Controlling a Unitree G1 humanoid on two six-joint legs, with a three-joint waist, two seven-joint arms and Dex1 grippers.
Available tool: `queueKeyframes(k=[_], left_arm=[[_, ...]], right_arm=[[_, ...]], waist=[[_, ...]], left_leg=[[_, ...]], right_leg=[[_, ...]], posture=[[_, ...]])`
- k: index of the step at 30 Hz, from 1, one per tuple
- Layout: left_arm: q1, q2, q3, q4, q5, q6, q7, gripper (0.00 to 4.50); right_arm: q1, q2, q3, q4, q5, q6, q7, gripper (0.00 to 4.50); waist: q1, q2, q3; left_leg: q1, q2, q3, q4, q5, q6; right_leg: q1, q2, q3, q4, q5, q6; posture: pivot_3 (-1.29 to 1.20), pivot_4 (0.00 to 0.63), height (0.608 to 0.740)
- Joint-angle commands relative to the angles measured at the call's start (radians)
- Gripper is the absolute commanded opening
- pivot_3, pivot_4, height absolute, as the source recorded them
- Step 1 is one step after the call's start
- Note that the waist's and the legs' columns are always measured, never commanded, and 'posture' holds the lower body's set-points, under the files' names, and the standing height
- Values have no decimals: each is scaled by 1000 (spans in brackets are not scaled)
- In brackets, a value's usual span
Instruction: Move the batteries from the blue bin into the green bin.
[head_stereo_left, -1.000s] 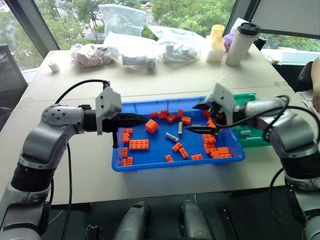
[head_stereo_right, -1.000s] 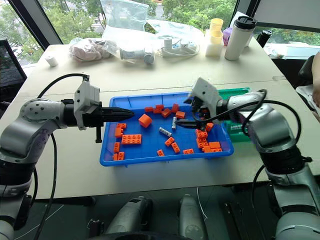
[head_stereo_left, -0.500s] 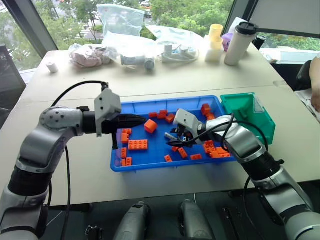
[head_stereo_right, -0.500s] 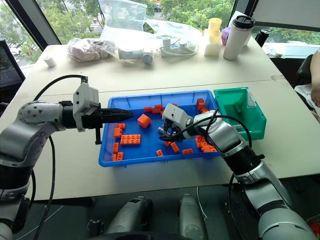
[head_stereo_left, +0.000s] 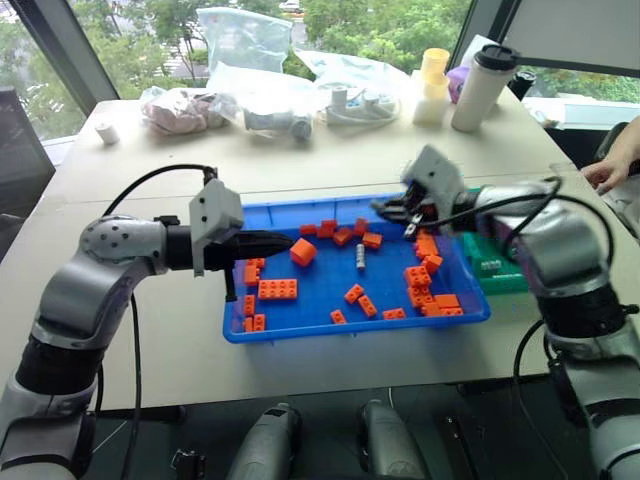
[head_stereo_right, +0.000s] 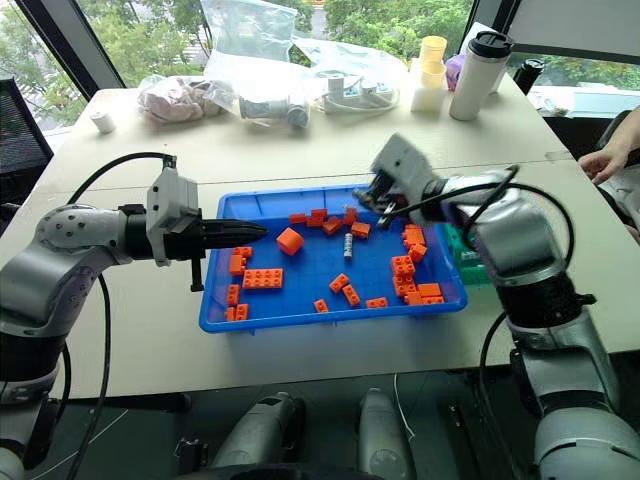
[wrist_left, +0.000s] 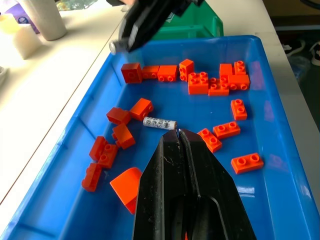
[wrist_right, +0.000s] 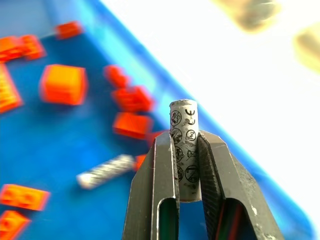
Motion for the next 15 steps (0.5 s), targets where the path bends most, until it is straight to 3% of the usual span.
queueKeyframes(k=[1, 6, 10, 14, 15], left_arm=[[-17, -6, 5, -7, -5, -18, -6, 0], [-38, -23, -13, 21, 5, -36, -21, 0], [-43, -28, -17, 35, 13, -48, -31, 0], [-41, -25, -16, 32, 13, -49, -35, 0], [-40, -24, -15, 27, 13, -47, -33, 0]], right_arm=[[78, -123, -129, 17, -9, 11, -9, 38], [252, -197, -163, 23, -9, -22, -5, 38], [301, -181, -189, 11, 23, -8, -20, 2028], [252, -173, -180, -27, 37, 5, -47, 4130], [230, -165, -174, -45, 51, 5, -44, 4448]], waist=[[8, 0, 0], [2, 0, 0], [-8, 1, 0], [-12, 1, 0], [-13, 1, 0]], left_leg=[[0, 0, 0, 0, 0, 0], [1, 1, 2, 0, 0, 1], [1, 1, 3, 0, 0, 1], [1, 1, 2, 0, 0, 1], [1, 1, 2, 0, 0, 1]], right_leg=[[0, 0, 0, -1, 0, 0], [1, 0, 2, 0, 0, 0], [0, 0, 2, 1, 0, 0], [0, 0, 2, 1, 0, 0], [0, 0, 2, 1, 0, 0]], posture=[[0, 150, 740], [0, 150, 740], [0, 150, 740], [0, 150, 740], [0, 150, 740]])
